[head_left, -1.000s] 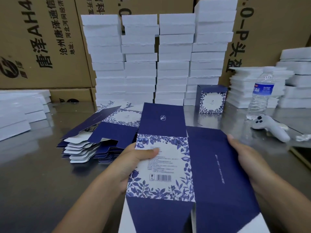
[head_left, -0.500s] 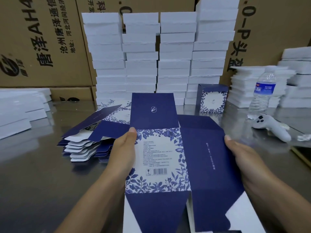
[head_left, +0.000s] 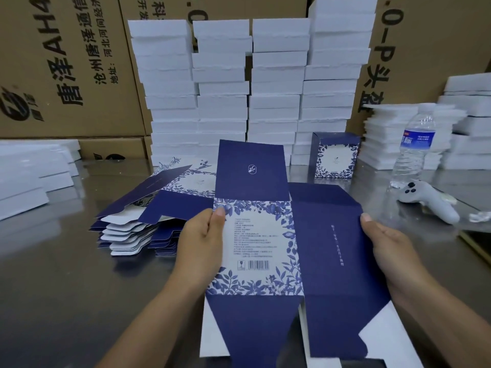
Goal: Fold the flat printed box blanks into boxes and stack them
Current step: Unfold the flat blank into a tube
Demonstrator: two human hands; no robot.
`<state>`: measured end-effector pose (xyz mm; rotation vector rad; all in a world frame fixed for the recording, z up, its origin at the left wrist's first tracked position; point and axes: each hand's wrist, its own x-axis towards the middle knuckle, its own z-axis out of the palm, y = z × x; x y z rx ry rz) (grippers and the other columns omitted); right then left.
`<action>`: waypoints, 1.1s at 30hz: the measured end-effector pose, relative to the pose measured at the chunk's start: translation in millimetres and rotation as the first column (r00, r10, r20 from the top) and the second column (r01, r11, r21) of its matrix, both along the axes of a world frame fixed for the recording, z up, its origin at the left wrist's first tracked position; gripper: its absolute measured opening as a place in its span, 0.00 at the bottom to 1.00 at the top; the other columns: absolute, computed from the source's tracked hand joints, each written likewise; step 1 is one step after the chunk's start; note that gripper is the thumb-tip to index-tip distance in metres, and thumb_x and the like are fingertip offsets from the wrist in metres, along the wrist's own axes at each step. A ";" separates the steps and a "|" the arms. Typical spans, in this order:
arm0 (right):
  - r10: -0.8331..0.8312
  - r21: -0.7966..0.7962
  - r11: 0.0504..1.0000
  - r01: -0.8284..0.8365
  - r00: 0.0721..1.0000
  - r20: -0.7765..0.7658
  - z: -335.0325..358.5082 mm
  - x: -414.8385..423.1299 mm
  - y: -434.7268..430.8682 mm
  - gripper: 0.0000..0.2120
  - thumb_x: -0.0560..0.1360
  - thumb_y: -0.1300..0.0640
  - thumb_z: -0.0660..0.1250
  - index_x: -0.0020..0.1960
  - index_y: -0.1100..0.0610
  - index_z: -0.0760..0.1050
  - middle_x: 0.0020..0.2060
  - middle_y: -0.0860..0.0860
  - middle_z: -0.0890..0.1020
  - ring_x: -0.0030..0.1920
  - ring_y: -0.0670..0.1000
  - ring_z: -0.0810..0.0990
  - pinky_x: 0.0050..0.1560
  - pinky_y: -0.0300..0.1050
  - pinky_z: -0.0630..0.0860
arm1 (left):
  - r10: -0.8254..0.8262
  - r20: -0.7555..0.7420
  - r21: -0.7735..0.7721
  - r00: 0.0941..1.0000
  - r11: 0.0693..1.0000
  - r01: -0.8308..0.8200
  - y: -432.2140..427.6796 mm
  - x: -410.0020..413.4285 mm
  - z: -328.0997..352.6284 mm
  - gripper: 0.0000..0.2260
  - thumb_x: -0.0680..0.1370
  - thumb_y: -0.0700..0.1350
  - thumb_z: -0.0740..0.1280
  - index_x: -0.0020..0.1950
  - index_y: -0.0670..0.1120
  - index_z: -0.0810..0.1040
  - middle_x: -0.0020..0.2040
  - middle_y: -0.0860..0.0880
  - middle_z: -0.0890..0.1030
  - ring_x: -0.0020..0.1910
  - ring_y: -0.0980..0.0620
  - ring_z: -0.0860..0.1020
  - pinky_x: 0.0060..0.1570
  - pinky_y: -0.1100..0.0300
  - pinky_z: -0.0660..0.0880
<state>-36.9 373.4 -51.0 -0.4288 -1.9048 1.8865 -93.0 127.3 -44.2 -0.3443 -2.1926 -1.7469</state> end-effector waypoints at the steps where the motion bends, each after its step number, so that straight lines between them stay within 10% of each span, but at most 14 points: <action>1: 0.006 -0.006 1.000 -0.006 1.000 -0.007 0.6 0.3 -1.2 0.18 0.79 0.48 0.61 0.37 0.52 0.84 0.36 0.51 0.86 0.37 0.52 0.83 0.42 0.47 0.78 | 0.011 -0.013 -0.006 1.000 1.000 -0.011 -0.7 -0.8 0.2 0.22 0.82 0.49 0.56 0.43 0.29 0.69 0.34 0.40 0.71 0.33 0.50 0.65 0.30 0.62 0.63; 6: 0.020 0.007 1.000 -0.020 0.999 -0.046 2.9 -0.7 -3.5 0.18 0.79 0.48 0.61 0.35 0.46 0.84 0.33 0.48 0.85 0.31 0.45 0.83 0.34 0.40 0.77 | 0.008 0.014 0.037 1.000 0.999 -0.009 -3.5 -5.4 -1.4 0.21 0.82 0.49 0.56 0.46 0.29 0.72 0.39 0.41 0.75 0.38 0.49 0.69 0.40 0.56 0.65; 15: 0.021 0.241 0.970 -0.013 0.999 -0.030 4.0 1.5 -5.9 0.20 0.80 0.53 0.59 0.44 0.69 0.77 0.42 0.66 0.82 0.38 0.54 0.77 0.44 0.49 0.72 | -0.003 0.090 0.120 0.996 0.993 -0.007 -5.4 -10.5 -6.5 0.21 0.83 0.50 0.55 0.49 0.31 0.74 0.41 0.32 0.78 0.37 0.47 0.73 0.40 0.55 0.68; 27: 0.010 0.219 0.976 0.004 0.998 -0.060 1.1 -0.2 -5.1 0.21 0.80 0.52 0.59 0.46 0.71 0.76 0.44 0.69 0.80 0.38 0.54 0.76 0.41 0.47 0.70 | -0.035 0.188 0.216 0.981 0.976 -0.007 -3.9 -13.2 -6.9 0.24 0.81 0.56 0.56 0.46 0.33 0.73 0.40 0.45 0.74 0.38 0.48 0.70 0.38 0.58 0.67; 33: -0.061 0.176 0.982 0.069 0.997 -0.051 -3.2 -5.2 4.4 0.23 0.80 0.50 0.59 0.48 0.72 0.74 0.45 0.68 0.80 0.38 0.59 0.79 0.45 0.52 0.74 | 0.072 -0.016 -0.006 0.997 0.997 -0.072 -1.0 -10.8 -8.4 0.21 0.83 0.48 0.55 0.41 0.31 0.71 0.36 0.41 0.72 0.36 0.50 0.68 0.37 0.59 0.64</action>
